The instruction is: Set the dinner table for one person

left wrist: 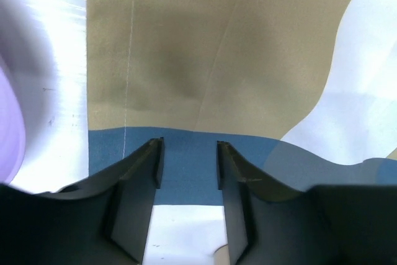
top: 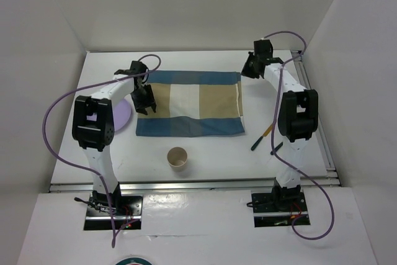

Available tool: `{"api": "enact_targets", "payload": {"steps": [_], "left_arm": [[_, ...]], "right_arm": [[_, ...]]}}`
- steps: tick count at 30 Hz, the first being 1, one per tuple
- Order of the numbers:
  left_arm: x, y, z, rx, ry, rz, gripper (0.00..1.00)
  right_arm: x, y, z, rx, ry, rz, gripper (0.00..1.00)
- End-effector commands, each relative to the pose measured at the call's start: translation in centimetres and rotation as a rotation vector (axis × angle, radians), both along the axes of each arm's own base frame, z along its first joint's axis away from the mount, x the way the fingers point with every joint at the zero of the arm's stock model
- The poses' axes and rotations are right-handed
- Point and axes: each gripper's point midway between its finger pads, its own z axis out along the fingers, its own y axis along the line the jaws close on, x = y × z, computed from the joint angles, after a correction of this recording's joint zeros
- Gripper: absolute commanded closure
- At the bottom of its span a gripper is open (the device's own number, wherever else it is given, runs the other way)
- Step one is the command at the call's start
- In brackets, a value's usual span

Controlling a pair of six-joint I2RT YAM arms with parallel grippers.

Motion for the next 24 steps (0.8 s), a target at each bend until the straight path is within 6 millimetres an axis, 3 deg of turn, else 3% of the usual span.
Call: {"api": "enact_targets", "payload": {"steps": [1,5,8,9,10,11,15,17,19,24], "left_arm": [[0.8,0.9,3.1,0.024,-0.070,-0.002,0.43],[1.0,4.3,5.1,0.043,-0.100,0.080,0.37],[0.7,8.6,6.7,0.058,-0.135,0.207,0.35],[0.3,10.6,7.0,0.054,-0.138,0.280,0.34],[0.0,11.5,7.2,0.051,-0.146,0.317,0.29],[-0.9,12.4,7.4,0.056,-0.154,0.362,0.20],[-3.8,16.9,6.7,-0.018,-0.166,0.607,0.02],[-5.3,17.2,5.0,-0.072,-0.127,0.648,0.01],[-6.1,18.2,4.7,-0.101,-0.119,0.709,0.01],[-7.7,18.0,2.3,-0.146,-0.068,0.766,0.01]], "right_arm": [[0.3,-1.0,-0.4,0.014,-0.003,-0.022,1.00],[-0.5,1.1,-0.3,0.003,0.006,0.056,1.00],[-1.9,2.7,0.2,-0.005,0.020,0.095,0.80],[-2.5,3.3,0.2,-0.006,0.024,0.109,0.65],[-2.9,3.1,1.1,-0.010,0.004,0.102,0.58],[-4.0,3.4,0.2,-0.013,0.031,0.111,0.52],[-5.9,3.9,0.8,0.025,0.027,0.133,0.41],[-6.8,4.4,0.3,0.036,0.053,0.141,0.38],[-7.0,4.3,0.7,0.036,0.051,0.141,0.33],[-8.5,4.1,0.4,0.040,0.074,0.134,0.23]]}}
